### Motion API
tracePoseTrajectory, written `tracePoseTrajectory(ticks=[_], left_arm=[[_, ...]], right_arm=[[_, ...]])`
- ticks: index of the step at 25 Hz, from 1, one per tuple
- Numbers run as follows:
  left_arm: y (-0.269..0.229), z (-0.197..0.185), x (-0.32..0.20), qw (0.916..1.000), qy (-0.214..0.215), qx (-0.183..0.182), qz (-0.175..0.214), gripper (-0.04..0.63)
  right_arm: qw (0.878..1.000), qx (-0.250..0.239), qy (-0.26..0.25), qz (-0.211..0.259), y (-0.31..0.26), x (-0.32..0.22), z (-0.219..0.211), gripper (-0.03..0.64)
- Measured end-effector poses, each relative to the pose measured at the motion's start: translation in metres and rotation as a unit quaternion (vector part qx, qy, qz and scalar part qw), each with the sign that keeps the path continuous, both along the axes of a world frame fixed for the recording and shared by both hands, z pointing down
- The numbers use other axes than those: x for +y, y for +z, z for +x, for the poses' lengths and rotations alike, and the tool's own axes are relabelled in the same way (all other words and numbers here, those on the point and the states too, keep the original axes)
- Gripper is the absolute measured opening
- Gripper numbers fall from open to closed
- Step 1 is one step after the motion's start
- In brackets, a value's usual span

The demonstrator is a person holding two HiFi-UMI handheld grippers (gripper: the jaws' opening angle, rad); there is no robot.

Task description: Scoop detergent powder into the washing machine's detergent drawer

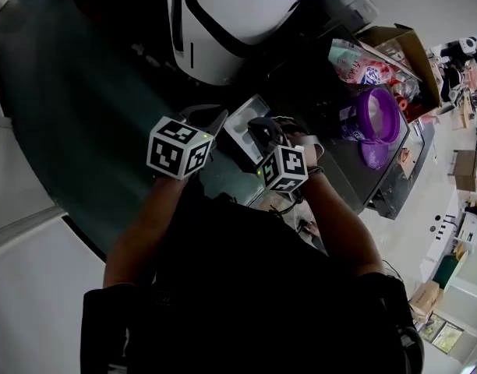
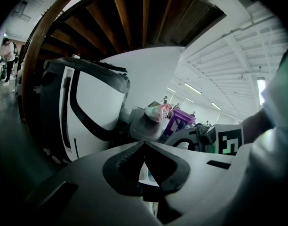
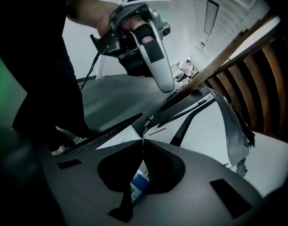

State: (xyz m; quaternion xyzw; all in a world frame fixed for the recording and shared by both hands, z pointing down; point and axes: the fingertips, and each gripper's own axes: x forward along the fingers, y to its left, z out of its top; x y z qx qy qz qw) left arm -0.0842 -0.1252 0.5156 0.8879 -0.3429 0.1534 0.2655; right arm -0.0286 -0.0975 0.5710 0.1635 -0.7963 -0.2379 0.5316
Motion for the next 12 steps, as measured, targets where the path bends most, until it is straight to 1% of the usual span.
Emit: tracePoseTrajectory(ticks=[7,12], left_arm=[[-0.001,0.003,0.007,1.0000,-0.002,0.003,0.001,0.008],[0.000,-0.001,0.012,1.0000,-0.004,0.000,0.001,0.008]], right_arm=[[0.997,0.048,-0.039,0.040,0.006,0.005,0.000,0.018],[0.994,0.082,-0.057,0.050,0.023,0.009,-0.002,0.018]])
